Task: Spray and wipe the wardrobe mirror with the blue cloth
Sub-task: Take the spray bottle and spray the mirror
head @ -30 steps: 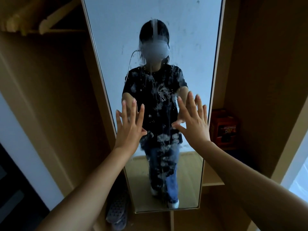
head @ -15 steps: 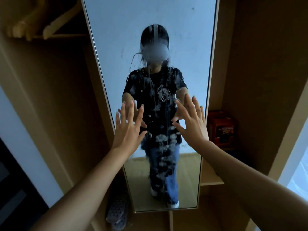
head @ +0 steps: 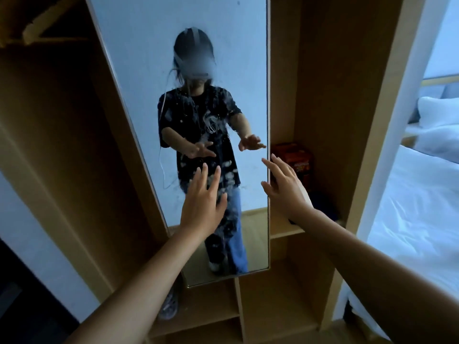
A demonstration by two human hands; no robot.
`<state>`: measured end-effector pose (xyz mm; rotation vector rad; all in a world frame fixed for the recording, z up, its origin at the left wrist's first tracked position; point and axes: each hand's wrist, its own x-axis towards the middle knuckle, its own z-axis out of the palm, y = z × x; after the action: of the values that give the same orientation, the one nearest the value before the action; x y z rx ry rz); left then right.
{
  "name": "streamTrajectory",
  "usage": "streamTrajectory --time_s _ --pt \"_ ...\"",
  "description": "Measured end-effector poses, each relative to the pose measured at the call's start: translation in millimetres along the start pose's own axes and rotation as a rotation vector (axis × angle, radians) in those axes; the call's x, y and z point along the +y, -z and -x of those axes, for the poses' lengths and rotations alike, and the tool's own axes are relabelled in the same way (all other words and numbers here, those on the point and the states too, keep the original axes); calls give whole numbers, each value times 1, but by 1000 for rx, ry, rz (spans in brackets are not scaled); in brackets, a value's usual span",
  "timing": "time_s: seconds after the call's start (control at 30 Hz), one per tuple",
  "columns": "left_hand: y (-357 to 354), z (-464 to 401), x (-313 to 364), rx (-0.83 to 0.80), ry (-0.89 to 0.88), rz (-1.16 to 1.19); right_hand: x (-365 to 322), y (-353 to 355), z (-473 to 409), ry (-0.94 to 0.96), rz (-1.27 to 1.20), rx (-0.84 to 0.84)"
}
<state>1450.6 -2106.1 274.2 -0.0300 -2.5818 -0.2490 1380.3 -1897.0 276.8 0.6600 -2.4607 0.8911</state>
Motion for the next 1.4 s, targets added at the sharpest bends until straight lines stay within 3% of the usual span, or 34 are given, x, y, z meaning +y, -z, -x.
streamTrajectory --time_s 0.13,0.27,0.5,0.9,1.17,1.4 --pt "-26 22 34 -147 84 205 18 14 34 -145 -21 -67" --pt "-56 31 68 -261 119 191 53 25 53 -193 -41 -84" --pt "-115 12 124 -312 203 372 128 29 49 -260 -128 -135" --pt "-205 -27 195 -326 534 547 231 17 1 -205 -201 -315" --pt "-265 -53 185 -335 652 421 255 -37 -45 -224 -250 -414" --pt "-295 -87 160 -141 778 480 255 -90 -87 -340 -376 -530"
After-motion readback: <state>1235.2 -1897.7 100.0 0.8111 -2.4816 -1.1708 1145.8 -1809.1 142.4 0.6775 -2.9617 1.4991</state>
